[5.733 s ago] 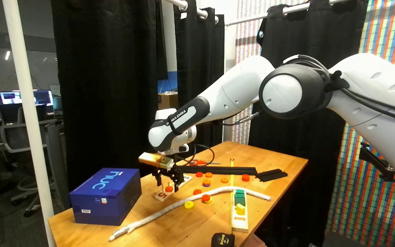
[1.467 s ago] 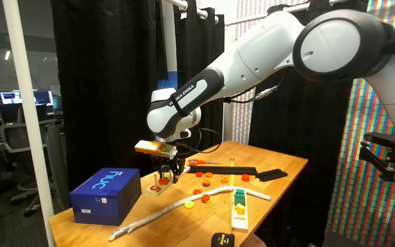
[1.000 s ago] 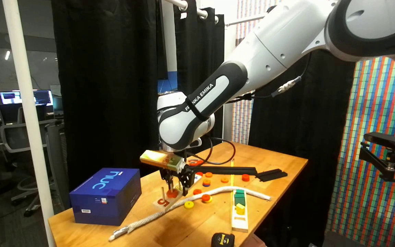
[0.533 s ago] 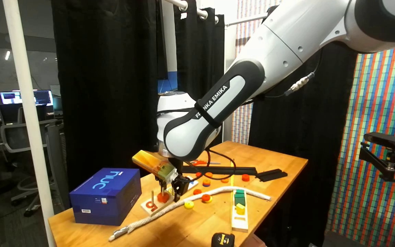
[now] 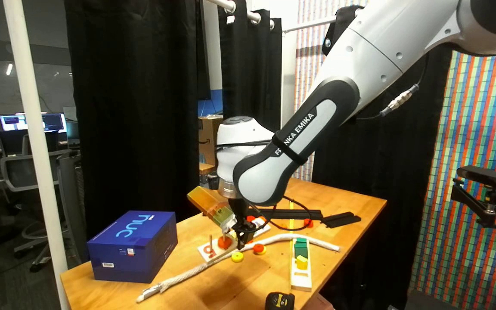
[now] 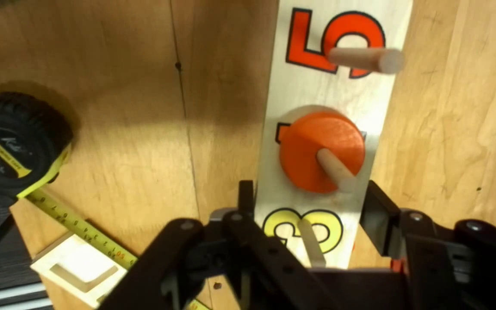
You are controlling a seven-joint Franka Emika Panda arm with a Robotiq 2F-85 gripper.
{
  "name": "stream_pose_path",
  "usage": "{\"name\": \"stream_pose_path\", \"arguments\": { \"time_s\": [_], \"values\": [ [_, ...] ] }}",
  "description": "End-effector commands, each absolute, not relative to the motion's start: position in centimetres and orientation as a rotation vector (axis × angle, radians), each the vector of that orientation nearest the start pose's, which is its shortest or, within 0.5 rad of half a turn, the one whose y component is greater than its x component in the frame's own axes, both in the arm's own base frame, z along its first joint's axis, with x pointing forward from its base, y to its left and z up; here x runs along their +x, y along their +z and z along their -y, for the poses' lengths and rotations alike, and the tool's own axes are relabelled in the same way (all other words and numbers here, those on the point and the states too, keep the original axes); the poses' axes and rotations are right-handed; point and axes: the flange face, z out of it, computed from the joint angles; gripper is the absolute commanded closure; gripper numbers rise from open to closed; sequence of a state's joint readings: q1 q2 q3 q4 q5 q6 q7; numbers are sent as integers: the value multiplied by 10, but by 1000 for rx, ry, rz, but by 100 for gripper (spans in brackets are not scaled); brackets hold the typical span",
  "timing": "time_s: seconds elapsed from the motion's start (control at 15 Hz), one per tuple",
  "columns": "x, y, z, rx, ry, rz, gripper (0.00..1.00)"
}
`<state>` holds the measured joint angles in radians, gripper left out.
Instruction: Move the wooden object forward and then remove the orange circle.
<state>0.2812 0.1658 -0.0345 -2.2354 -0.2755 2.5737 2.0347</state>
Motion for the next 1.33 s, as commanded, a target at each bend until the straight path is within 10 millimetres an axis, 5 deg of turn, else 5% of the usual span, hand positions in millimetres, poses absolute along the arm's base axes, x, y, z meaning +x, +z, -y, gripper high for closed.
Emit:
{"name": "stream_pose_path", "arguments": {
  "time_s": [0.0, 0.6, 1.27],
  "values": [
    [512, 317, -121, -2059, -398, -2238, 64],
    [476, 280, -135, -2069, -300, -2288, 64],
    [472, 238, -147, -2084, -136, -2223, 64]
  ]
}}
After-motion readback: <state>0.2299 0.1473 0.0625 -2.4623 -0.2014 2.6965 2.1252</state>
